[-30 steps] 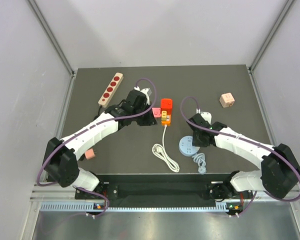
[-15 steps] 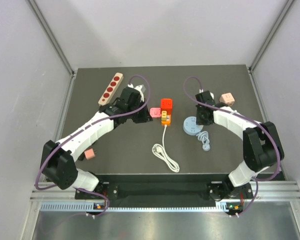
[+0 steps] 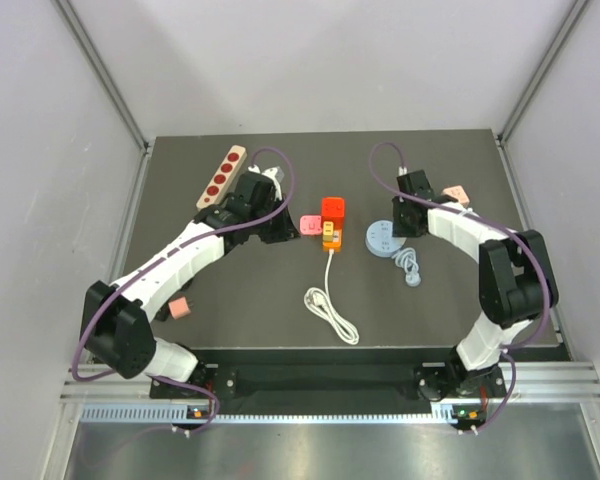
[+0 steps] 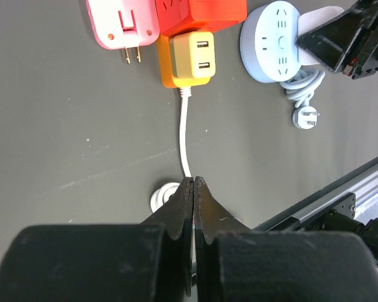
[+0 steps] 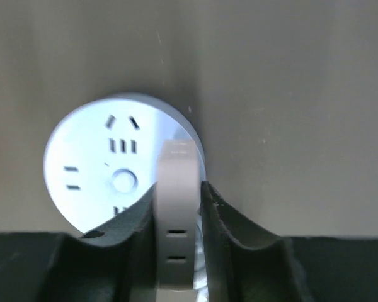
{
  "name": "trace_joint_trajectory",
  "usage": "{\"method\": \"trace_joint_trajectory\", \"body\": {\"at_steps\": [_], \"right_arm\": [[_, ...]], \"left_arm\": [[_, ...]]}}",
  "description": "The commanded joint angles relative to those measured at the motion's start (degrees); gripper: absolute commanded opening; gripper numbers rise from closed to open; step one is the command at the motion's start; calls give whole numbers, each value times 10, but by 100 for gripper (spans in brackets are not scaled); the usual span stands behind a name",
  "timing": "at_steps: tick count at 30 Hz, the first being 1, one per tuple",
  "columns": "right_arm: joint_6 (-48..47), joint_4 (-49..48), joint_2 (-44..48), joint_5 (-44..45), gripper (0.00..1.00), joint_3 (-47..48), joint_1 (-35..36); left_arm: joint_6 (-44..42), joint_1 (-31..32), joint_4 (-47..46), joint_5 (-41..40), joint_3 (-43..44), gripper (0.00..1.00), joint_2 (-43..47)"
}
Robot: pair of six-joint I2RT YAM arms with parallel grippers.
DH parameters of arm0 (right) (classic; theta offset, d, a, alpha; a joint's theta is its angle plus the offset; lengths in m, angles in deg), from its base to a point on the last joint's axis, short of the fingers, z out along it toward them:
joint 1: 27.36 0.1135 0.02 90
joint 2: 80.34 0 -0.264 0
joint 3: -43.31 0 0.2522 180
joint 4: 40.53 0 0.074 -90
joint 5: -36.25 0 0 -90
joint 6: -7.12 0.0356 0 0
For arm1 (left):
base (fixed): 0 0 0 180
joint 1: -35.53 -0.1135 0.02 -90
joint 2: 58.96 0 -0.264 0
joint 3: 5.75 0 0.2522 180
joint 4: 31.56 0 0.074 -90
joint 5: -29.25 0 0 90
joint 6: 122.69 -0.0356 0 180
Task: Insert the plug
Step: Insert the plug into the socket.
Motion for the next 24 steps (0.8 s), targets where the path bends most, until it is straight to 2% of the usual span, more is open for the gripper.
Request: {"method": "trace_joint_trajectory", "body": {"at_steps": [1,2,5,8,12,15,16,20,22,23,24], "right_arm": [[-17,78,-19,-1,30,39,-10],[-17,86,-16,1,36,53,-10],[-29,119,-10,13,45,112,-10],[-39,153,-12,24,50,169,-16],[-52,185,-10,22,55,220,-19],[-54,203,7,3,60,242,-18],[-53,208,14,-17,61,245,-19],[-35,206,64,-42,78,218,-9],[-30,190,105,-63,89,187,-5],[-25,182,120,-73,98,175,-4],[-23,172,149,-79,100,164,-3]], "left_arm": [[-6,-3,-2,-3,25,0,9],[-4,-4,0,-5,29,0,9],[1,-4,0,-10,38,0,9],[5,-4,0,-21,46,0,8],[6,-8,-2,-36,56,5,0],[4,-25,-5,-34,65,16,-21],[6,-31,-7,-31,67,26,-27],[2,-70,-34,0,77,53,-80],[-21,-84,-56,8,81,60,-119],[-31,-88,-71,10,86,63,-148],[-44,-87,-76,10,93,63,-165]]}}
